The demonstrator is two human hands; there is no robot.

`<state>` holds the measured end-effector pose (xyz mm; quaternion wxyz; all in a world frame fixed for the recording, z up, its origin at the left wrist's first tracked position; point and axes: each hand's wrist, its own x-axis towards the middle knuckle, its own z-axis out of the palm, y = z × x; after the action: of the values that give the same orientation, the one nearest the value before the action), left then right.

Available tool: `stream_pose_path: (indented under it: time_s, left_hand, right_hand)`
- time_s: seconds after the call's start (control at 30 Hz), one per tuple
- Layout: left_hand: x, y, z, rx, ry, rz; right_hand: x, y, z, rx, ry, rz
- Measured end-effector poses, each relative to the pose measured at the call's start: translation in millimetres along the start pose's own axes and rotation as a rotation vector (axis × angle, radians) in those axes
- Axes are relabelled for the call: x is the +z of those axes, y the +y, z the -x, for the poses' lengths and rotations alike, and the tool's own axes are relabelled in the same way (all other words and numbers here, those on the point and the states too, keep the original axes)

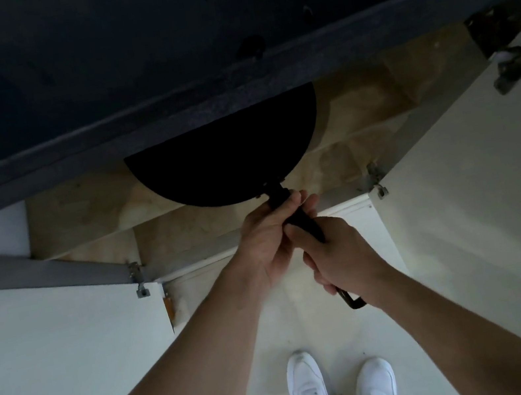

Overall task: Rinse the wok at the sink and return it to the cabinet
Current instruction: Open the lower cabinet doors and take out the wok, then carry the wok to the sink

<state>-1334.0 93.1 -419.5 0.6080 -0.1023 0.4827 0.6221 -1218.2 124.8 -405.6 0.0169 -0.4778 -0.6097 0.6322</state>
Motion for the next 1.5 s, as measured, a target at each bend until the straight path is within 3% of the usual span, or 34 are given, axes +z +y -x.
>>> stream_pose_path:
  time_s: [0.23, 0.6, 1.03, 1.27, 1.5]
  left_hand:
    - [-3.6, -16.3, 41.9, -0.095, 0.002, -0.061]
    - [-4.3, -72.9, 193.1, -0.244, 0.046, -0.071]
    - [-17.9, -122.7, 376.8, -0.321, -0.024, -0.293]
    - [-8.6, -111.6, 446.4, -0.255, -0.139, -0.431]
    - [32.6, -89.4, 496.9, -0.273, -0.249, -0.324]
  right_hand:
    - [11.2, 1.4, 55.2, 0.040, 0.092, 0.074]
    - [38.3, 14.0, 216.9, 0.184, 0.162, 0.192]
    - [100.0, 34.4, 410.8, 0.328, 0.282, -0.027]
    - [121.6, 1.9, 479.5, 0.276, 0.428, -0.150]
    - [113.5, -42.4, 529.2, 0.148, 0.593, -0.207]
